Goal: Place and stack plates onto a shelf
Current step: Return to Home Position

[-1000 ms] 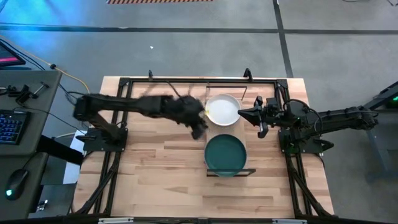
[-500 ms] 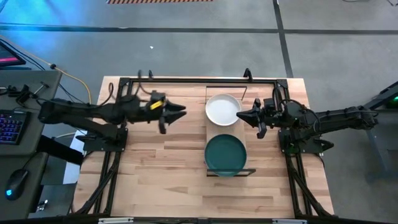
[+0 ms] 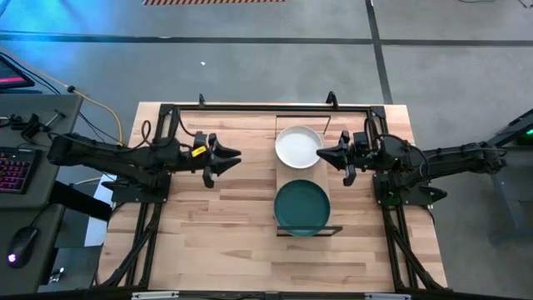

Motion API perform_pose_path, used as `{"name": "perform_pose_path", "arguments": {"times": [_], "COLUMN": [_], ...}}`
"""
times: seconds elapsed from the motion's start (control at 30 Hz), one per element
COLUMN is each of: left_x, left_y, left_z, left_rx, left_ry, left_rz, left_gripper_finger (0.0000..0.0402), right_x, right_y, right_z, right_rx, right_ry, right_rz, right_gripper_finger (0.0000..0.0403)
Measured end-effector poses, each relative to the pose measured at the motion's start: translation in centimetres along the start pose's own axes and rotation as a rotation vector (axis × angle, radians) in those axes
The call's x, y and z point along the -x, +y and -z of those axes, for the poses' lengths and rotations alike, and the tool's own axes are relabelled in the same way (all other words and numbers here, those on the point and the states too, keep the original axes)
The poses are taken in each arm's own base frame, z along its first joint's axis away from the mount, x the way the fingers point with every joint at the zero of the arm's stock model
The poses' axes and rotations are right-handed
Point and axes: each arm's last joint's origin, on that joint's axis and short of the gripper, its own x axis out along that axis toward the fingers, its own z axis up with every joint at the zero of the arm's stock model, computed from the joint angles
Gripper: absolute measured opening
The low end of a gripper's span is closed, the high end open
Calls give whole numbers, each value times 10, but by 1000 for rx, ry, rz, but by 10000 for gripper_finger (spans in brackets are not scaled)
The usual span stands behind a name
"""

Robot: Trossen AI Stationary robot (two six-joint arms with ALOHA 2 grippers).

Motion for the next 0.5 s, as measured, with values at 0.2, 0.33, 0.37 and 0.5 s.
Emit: {"name": "perform_pose_path", "arguments": {"times": [0.2,0.33,0.37,0.5], "left_x": [19,44,50,69], "left_y": [3,11,13,25], "left_z": [-17,-19,-17,3], "left_rx": [-62,-114,-115,-73], "left_ry": [-25,-32,-45,-112], "left_rz": [46,6,5,-4], "left_gripper_finger": [92,16,9,5], "right_x": [0,0,0,0], "right_y": [0,0,0,0], "right_z": [0,0,0,0], "right_rx": [-27,-29,-29,-32], "right_ry": [-1,-1,-1,-2], "right_rz": [2,2,3,6], "right_gripper_finger": [0,0,0,0]}}
